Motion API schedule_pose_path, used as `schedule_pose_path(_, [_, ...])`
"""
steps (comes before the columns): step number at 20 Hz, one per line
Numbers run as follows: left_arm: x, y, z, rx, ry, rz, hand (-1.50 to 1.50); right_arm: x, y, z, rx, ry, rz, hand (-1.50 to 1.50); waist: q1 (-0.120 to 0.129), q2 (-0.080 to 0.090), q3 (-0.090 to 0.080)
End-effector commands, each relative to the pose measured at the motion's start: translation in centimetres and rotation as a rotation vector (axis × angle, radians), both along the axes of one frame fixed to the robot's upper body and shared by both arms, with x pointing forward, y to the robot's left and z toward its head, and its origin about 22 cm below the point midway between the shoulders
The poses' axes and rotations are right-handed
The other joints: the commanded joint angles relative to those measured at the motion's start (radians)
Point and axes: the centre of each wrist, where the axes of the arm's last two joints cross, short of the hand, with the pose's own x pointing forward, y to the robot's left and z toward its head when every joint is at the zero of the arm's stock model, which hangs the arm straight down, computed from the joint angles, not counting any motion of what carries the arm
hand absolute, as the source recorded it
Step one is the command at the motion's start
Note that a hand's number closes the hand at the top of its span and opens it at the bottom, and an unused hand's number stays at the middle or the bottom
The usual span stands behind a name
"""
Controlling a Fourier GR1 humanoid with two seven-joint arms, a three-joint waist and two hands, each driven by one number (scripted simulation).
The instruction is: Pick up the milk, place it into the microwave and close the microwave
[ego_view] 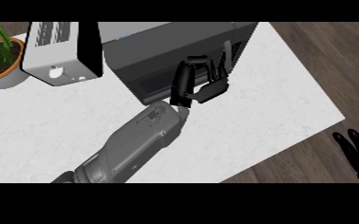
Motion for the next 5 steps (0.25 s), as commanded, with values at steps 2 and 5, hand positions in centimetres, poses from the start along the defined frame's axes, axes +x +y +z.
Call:
schedule_pose_path(2, [1.83,0.08,1.18,0.009,-0.002,0.007,1.50,-0.22,-0.11,0.40,0.014,-0.008,0.039,-1.50,-0.018,0.019,-0.001])
schedule_pose_path(5, [2.06,-0.06,1.68,-0.004,0.003,0.010,1.50,-0.25,-0.16,0.82,0.008,-0.009,0.047,-1.50,-0.012,0.016,-0.002])
